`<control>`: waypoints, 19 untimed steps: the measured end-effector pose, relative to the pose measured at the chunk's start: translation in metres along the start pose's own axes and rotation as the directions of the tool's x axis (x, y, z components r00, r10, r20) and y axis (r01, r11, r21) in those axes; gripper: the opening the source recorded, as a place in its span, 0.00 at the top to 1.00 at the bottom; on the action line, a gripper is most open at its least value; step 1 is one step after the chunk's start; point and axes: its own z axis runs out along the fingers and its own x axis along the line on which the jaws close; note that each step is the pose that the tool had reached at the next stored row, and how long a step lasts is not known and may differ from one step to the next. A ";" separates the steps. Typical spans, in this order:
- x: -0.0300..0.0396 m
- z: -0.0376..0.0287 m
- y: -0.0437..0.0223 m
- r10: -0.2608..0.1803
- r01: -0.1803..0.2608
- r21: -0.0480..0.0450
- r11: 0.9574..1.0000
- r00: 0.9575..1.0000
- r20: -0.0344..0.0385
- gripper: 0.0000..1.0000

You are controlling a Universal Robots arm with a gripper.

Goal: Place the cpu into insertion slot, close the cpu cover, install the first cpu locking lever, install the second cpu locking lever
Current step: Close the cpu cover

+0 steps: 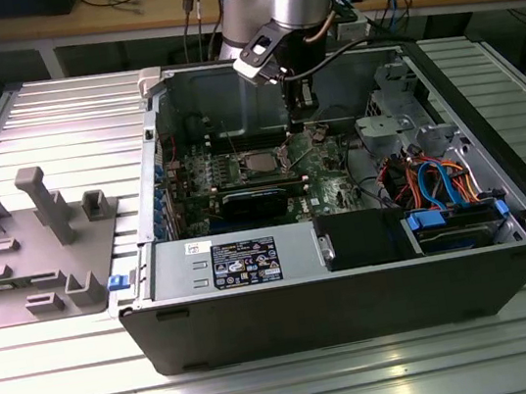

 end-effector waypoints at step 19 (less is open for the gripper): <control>-0.0013 0.0038 0.0320 0.000 0.000 0.000 1.000 1.000 0.000 0.89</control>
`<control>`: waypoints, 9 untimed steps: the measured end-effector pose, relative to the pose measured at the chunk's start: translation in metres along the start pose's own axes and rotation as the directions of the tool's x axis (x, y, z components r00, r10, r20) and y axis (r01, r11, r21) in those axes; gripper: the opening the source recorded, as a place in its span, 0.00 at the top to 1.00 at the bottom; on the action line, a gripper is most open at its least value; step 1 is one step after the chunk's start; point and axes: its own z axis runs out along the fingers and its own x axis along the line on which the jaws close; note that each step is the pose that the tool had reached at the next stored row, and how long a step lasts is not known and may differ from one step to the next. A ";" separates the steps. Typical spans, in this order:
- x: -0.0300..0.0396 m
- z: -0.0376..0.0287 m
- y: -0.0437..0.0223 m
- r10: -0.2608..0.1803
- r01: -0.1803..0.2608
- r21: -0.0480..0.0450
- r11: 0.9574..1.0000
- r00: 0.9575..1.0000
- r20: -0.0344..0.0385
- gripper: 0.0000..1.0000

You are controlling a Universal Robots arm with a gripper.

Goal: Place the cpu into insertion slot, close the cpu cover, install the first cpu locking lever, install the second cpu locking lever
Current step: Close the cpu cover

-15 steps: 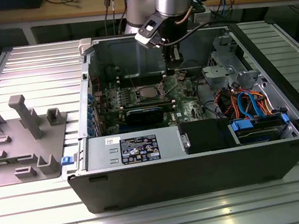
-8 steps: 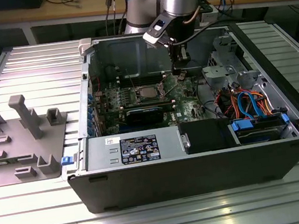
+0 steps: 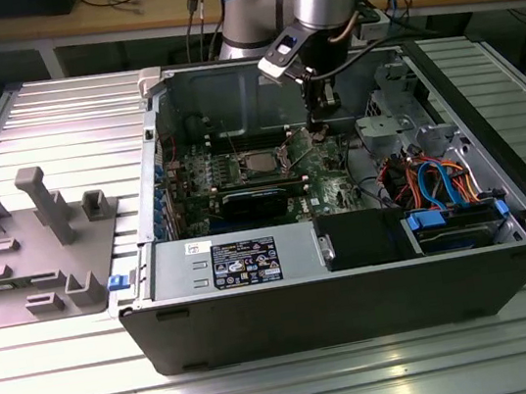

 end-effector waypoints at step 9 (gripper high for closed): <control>0.0004 0.0038 0.0080 -0.004 0.004 0.000 1.000 1.000 0.000 0.89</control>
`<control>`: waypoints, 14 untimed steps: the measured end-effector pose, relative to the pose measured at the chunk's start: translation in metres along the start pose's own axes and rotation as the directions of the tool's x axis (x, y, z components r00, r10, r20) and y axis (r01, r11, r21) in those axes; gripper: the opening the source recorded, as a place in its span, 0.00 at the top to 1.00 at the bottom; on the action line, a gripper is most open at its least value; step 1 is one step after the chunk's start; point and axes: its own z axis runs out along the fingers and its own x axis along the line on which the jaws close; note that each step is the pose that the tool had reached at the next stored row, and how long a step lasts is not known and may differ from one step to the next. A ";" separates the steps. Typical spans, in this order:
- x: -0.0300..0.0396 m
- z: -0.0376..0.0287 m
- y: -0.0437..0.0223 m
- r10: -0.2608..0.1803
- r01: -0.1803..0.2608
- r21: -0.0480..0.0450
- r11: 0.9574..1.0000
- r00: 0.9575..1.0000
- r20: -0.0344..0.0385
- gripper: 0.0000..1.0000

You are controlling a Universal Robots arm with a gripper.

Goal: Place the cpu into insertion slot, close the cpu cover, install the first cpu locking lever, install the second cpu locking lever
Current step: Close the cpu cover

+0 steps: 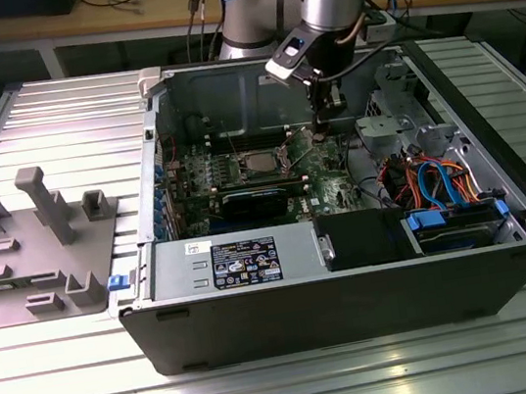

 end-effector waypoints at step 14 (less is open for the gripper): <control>0.0002 0.0087 0.0005 -0.001 0.001 0.004 1.000 1.000 -0.002 0.89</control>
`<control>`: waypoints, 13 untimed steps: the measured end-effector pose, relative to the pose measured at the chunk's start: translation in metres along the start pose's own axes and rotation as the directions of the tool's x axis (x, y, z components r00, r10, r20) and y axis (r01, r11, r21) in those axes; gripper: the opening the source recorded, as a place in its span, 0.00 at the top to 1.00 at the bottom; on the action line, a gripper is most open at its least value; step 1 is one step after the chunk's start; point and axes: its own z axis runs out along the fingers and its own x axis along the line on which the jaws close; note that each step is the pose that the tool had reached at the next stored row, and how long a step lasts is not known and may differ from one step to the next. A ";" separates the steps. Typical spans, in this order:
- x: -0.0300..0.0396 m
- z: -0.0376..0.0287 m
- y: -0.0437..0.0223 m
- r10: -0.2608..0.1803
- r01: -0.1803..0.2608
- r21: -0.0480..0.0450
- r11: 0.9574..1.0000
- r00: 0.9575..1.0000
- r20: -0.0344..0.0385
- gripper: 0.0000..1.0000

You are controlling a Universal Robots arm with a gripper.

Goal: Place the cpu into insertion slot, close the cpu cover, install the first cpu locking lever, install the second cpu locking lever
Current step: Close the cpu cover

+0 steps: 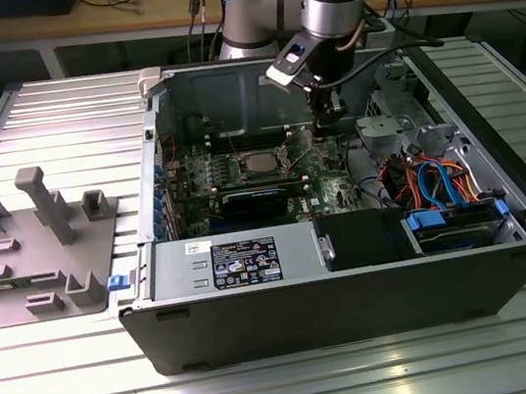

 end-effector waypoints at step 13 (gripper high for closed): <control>0.0003 0.0000 -0.0065 0.000 0.000 0.000 1.000 1.000 0.000 0.89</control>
